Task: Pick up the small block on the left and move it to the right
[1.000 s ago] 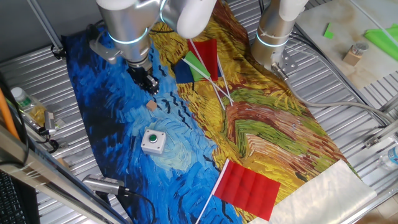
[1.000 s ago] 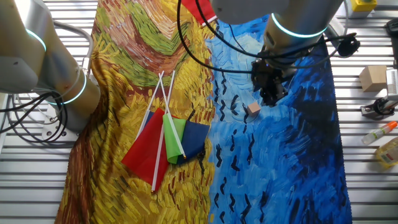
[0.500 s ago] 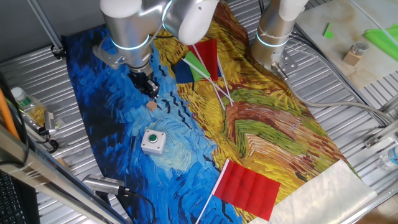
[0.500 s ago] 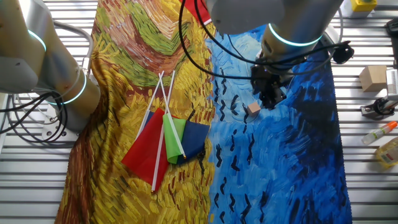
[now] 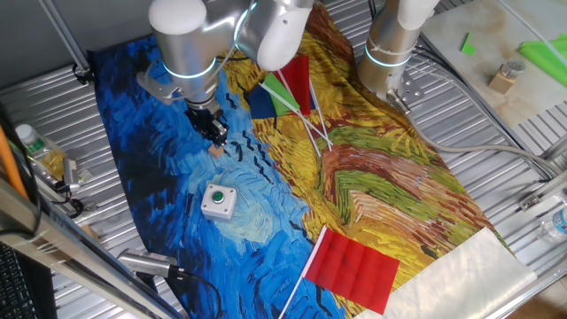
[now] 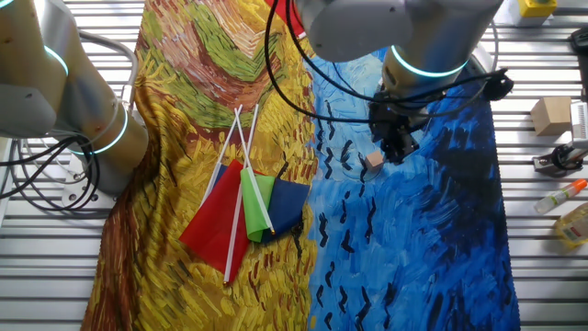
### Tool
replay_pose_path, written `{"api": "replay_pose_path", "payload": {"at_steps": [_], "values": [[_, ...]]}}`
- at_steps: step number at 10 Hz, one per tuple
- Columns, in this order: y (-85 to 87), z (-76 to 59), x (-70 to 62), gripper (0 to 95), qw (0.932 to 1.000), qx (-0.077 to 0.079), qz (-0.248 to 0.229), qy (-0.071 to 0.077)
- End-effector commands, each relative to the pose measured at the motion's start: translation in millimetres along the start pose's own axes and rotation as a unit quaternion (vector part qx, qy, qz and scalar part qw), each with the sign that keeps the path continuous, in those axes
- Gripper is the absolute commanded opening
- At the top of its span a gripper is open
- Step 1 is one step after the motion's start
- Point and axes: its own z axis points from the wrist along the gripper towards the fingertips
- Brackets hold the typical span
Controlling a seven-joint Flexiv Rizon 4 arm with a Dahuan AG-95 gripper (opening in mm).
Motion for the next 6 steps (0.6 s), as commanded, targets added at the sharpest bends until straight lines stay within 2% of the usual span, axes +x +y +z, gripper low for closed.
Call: {"api": "replay_pose_path", "payload": {"at_steps": [1, 4, 6], "values": [[0.1, 5.6, -0.2, 57.0, 1.0, -0.001, 0.0, -0.005], [0.9, 16.0, 0.1, 57.0, 0.9999, 0.0, 0.0, -0.011], [1.1, 18.0, 0.2, 57.0, 0.9999, 0.0, 0.0, -0.011]]}}
